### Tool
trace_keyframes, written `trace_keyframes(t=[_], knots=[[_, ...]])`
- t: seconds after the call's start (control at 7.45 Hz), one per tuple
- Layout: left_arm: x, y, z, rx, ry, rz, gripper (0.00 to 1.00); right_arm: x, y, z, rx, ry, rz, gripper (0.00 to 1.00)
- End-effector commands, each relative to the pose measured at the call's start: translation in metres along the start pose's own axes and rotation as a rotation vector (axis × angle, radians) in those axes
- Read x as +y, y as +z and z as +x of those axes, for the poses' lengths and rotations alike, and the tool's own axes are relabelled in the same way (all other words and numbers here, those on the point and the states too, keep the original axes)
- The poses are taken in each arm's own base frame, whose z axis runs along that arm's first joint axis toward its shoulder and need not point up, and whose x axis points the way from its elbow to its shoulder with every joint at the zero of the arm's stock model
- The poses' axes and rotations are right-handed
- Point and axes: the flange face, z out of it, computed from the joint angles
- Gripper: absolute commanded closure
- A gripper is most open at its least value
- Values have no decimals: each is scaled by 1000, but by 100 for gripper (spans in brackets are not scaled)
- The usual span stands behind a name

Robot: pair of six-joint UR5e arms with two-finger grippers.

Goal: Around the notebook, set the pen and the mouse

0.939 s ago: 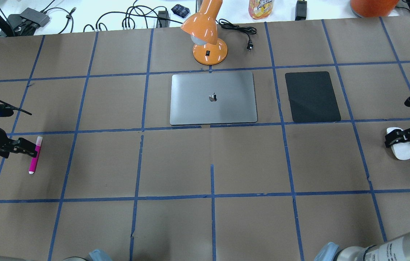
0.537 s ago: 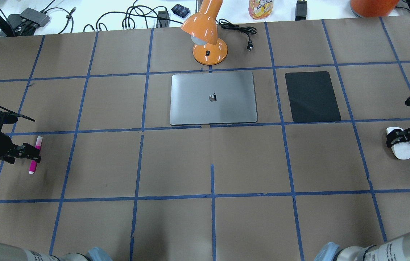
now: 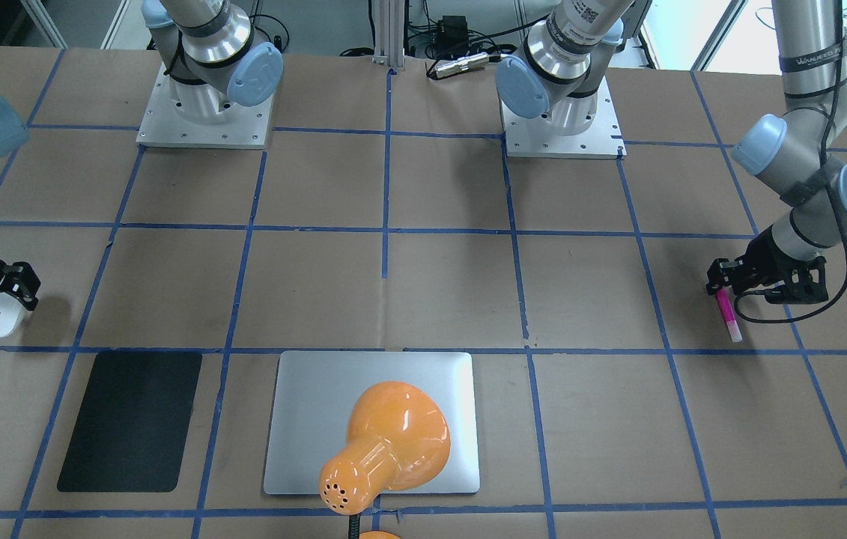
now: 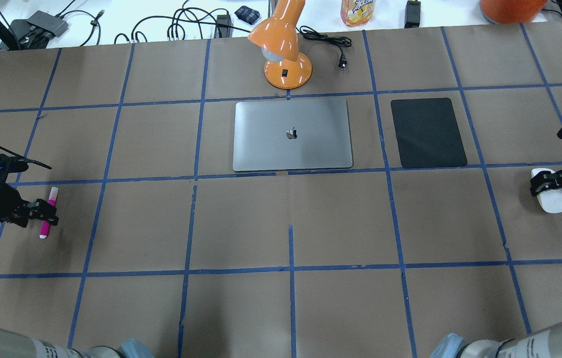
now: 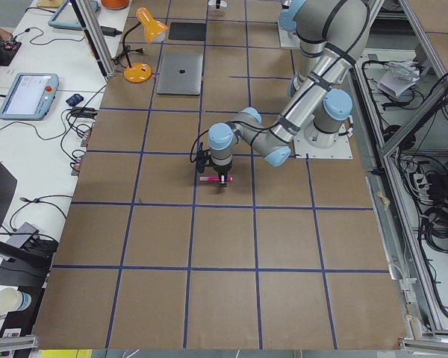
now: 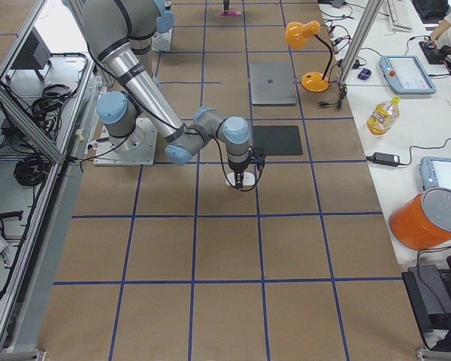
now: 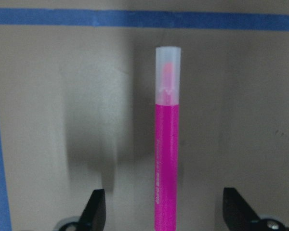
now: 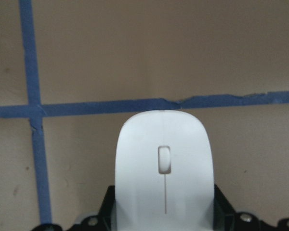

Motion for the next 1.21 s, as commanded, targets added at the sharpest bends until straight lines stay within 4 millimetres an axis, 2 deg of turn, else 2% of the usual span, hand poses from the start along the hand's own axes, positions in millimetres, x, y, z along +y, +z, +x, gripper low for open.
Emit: trace_keyframes(t=[0.0,0.13,0.27,0.4,0.54,0.8,0.94,1.07], knots=[[-1,6,0,7,-2,-9,60,-53,-23,-88,2,-29,68,40],[-2,6,-1,3,-3,-5,72,-65,-7,-127,-22,7,53,41],[-3,5,-2,-7,-4,11,95,-88,7,-166,-37,52,50,41],[-4,4,-2,-6,-4,13,100,-117,15,-199,-30,36,56,40],[-4,2,-2,-11,-4,16,100,-126,31,-210,-33,29,36,40],[-6,-11,0,-30,2,38,100,-135,27,-209,-33,17,55,39],[-13,-19,-6,-43,1,53,100,-135,34,-208,-35,18,43,39],[-19,-33,-8,-63,1,70,100,-135,38,-208,-35,17,40,27]])
